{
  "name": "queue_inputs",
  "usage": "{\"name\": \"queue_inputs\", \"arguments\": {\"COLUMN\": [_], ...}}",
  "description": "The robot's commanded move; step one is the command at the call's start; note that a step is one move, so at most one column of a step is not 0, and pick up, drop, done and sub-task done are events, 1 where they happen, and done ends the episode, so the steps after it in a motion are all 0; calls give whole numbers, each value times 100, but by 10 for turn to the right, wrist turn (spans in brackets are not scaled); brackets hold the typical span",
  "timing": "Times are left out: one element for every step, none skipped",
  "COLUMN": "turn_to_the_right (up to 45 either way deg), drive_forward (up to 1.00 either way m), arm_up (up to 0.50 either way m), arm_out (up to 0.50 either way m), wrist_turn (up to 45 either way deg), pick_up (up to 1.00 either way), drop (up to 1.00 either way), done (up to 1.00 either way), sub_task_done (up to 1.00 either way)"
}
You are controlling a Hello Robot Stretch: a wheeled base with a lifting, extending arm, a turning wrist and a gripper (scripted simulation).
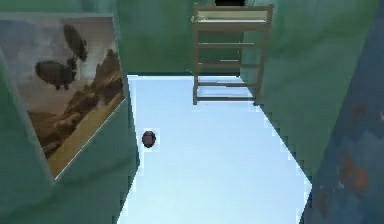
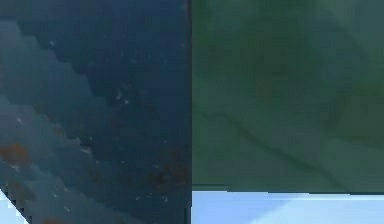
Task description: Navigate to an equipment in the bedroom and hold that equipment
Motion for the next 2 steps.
{"name": "queue_inputs", "arguments": {"turn_to_the_right": [0, 30], "drive_forward": [100, 0], "arm_up": [0, 0], "arm_out": [0, 0], "wrist_turn": [0, 0], "pick_up": [0, 0], "drop": [0, 0], "done": [0, 0], "sub_task_done": [0, 0]}}
